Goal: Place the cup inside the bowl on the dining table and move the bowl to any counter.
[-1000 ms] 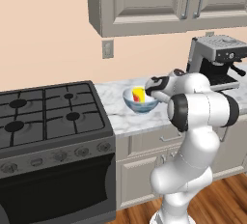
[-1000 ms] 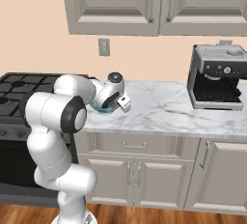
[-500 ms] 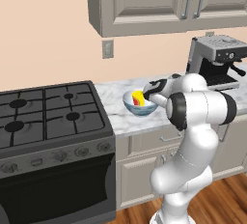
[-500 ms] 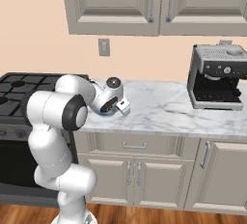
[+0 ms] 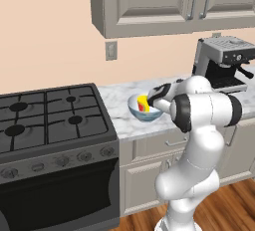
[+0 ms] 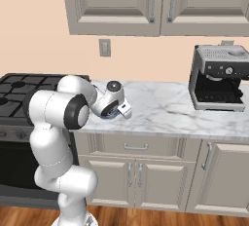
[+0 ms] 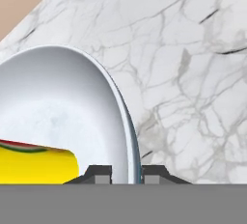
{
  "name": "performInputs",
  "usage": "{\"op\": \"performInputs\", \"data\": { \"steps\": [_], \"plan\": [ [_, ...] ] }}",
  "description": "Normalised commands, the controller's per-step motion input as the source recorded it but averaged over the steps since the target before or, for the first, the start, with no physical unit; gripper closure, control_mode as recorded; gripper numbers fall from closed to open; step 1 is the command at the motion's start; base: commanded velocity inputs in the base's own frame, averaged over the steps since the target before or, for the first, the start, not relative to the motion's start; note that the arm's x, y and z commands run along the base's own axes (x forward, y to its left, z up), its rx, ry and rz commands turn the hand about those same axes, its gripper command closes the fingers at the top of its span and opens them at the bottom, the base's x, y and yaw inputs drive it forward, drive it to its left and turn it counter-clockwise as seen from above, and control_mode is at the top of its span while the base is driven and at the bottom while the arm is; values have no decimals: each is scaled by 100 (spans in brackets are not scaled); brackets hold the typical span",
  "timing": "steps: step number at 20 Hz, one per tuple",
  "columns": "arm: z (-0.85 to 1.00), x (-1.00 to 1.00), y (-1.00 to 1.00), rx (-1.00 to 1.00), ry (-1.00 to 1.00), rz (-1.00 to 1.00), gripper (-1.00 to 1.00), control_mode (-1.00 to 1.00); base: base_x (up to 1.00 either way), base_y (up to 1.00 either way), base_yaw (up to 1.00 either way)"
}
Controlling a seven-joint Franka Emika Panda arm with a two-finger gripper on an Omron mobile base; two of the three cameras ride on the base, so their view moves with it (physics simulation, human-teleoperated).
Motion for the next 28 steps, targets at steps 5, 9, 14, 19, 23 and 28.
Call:
{"op": "performInputs", "data": {
  "steps": [5,9,14,19,23,28],
  "plan": [
    [-23,0,0,-4,0,0,100,-100,0,0,0],
    [-3,0,0,0,0,0,100,-100,0,0,0],
    [0,0,0,0,0,0,-100,-100,0,0,0],
    [0,0,0,0,0,0,-100,-100,0,0,0],
    [5,4,0,-3,0,0,-100,-100,0,0,0],
    [40,-21,0,0,0,0,-100,-100,0,0,0]
  ]
}}
